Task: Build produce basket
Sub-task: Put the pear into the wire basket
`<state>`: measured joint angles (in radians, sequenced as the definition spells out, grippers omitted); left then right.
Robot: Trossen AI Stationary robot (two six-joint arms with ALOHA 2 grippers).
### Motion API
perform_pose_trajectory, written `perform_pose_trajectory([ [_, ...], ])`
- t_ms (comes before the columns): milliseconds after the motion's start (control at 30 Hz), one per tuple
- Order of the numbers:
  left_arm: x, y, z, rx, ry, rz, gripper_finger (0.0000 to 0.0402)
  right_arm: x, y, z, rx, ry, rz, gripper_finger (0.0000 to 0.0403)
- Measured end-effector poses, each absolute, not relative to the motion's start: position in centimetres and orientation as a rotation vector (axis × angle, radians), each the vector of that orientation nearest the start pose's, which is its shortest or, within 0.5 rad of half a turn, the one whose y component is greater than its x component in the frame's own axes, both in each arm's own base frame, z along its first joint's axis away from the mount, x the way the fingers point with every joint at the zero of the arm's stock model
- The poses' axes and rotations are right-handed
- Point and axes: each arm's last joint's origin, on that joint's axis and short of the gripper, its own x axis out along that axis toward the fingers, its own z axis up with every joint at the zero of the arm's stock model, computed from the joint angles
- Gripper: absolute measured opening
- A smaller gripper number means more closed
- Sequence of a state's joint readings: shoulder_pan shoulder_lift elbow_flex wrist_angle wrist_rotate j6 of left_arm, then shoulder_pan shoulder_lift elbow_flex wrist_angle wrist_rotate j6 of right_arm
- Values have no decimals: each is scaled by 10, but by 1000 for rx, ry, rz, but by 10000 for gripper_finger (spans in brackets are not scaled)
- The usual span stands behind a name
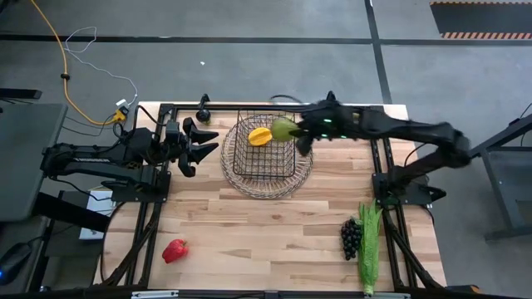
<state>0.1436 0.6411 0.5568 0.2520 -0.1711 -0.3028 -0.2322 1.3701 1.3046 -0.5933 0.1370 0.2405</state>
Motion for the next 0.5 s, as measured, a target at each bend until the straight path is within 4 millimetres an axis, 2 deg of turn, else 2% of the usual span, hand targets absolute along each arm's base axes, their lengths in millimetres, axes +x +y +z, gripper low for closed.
perform_pose_trajectory([
  [233,150,27,317,-301,-214,286,182,339,-110,299,180,925,-462,108],
  [500,150,27,317,-291,-213,287,182,378,-135,254,77,1163,-484,108],
])
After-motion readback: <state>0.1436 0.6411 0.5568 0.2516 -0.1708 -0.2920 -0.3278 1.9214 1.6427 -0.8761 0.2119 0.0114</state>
